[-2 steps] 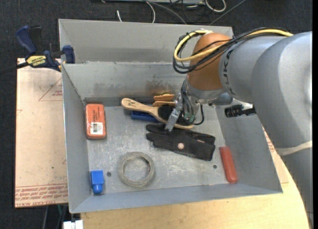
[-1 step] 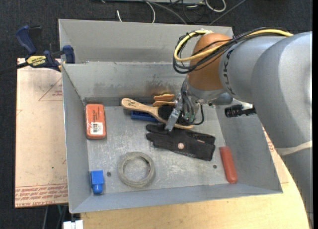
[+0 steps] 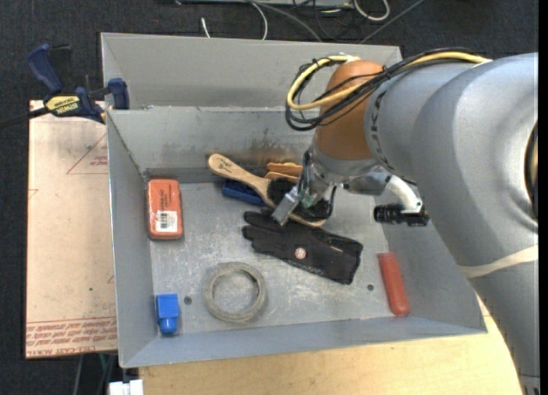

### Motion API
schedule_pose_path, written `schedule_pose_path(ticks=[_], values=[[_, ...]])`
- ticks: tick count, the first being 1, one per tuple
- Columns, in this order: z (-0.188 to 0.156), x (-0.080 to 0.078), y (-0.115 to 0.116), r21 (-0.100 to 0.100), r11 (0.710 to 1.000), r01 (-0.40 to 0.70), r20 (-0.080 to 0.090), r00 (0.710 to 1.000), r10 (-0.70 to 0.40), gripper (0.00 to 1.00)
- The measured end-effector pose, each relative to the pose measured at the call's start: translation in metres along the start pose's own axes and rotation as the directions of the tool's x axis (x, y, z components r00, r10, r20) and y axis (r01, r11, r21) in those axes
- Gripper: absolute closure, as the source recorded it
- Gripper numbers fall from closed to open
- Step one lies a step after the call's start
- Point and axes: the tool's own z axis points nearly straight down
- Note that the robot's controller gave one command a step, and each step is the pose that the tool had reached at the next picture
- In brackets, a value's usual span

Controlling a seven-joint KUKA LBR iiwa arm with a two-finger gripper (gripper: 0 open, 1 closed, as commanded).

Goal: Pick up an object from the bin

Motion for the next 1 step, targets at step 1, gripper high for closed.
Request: schedule_pose_path(ticks=[1], values=[[0.0, 0.0001, 0.0001, 0.0, 1.0, 0.0, 0.0, 1.0, 0.0, 1.0]])
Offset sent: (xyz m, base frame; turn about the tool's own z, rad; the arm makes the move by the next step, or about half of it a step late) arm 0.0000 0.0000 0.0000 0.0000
